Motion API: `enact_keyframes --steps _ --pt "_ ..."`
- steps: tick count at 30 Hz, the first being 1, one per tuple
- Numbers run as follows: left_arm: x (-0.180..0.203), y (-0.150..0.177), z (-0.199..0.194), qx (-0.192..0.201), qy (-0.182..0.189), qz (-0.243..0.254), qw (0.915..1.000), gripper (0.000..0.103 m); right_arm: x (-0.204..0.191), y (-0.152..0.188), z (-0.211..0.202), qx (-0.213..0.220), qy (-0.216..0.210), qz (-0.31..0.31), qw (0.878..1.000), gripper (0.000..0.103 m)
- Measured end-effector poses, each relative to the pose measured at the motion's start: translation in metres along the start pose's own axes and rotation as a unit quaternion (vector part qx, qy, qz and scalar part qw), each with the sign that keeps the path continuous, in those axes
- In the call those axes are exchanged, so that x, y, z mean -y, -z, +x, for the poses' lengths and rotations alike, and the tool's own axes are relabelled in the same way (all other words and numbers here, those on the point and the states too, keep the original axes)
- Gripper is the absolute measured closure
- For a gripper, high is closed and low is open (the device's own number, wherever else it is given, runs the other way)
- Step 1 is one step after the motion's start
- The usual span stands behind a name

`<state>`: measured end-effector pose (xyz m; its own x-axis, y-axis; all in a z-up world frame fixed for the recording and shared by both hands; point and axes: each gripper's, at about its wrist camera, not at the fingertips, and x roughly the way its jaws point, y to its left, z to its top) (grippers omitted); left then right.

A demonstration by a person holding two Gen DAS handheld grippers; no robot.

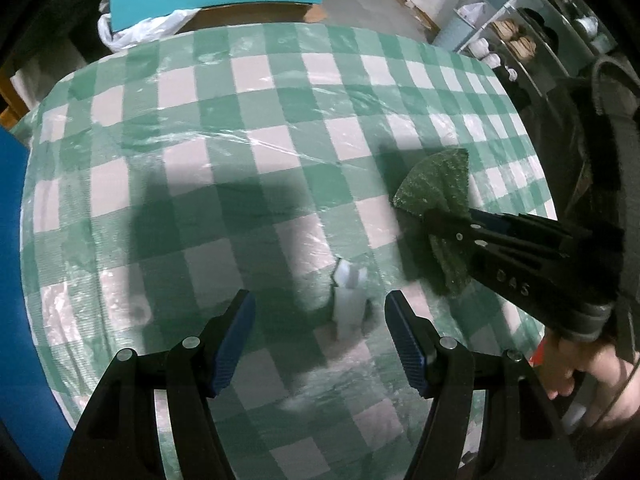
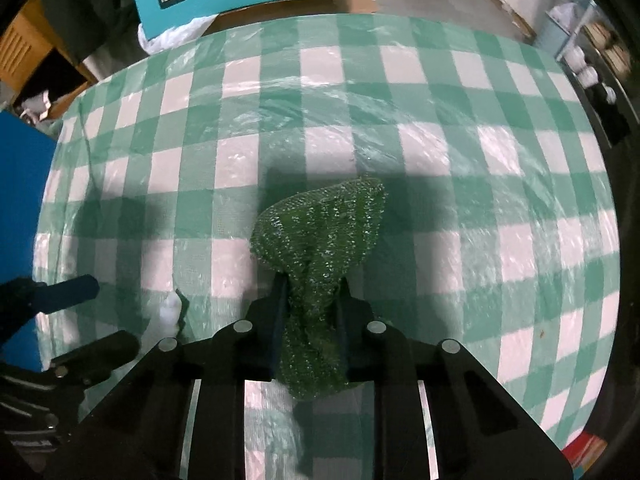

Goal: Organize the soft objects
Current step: 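Grasp the small white item on the tablecloth with the left tool, then carry the green scrubber and white item over the cardboard box with both tools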

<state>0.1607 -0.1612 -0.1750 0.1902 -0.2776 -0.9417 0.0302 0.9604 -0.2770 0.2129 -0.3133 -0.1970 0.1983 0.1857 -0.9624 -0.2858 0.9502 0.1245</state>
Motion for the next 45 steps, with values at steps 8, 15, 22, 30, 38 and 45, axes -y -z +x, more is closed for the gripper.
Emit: enact_keyframes --steps 8,15,22,30,38,45 --pt "0.021 0.004 0.014 -0.002 -0.024 0.034 0.9991 0.034 0.014 0.018 -0.023 0.009 -0.004 0.014 1.0 0.084" --pt "0.032 0.006 0.023 -0.007 -0.044 0.054 0.9976 0.06 0.01 0.02 -0.033 0.02 -0.007 0.014 1.0 0.084" --pt "0.035 0.006 0.026 -0.005 -0.045 0.061 0.9971 0.087 0.007 0.017 -0.032 0.021 -0.01 0.016 1.0 0.084" --pt "0.03 0.006 0.001 0.022 -0.033 0.058 0.9975 0.087 -0.003 0.02 -0.036 0.025 -0.015 0.001 1.0 0.084" --pt "0.015 0.014 -0.028 0.043 -0.03 0.033 0.9981 0.087 -0.014 0.021 -0.051 0.041 -0.031 -0.012 0.999 0.084" --pt "0.01 0.018 -0.058 0.068 -0.032 0.024 0.9969 0.087 -0.028 0.026 -0.075 0.06 -0.05 -0.027 0.997 0.084"
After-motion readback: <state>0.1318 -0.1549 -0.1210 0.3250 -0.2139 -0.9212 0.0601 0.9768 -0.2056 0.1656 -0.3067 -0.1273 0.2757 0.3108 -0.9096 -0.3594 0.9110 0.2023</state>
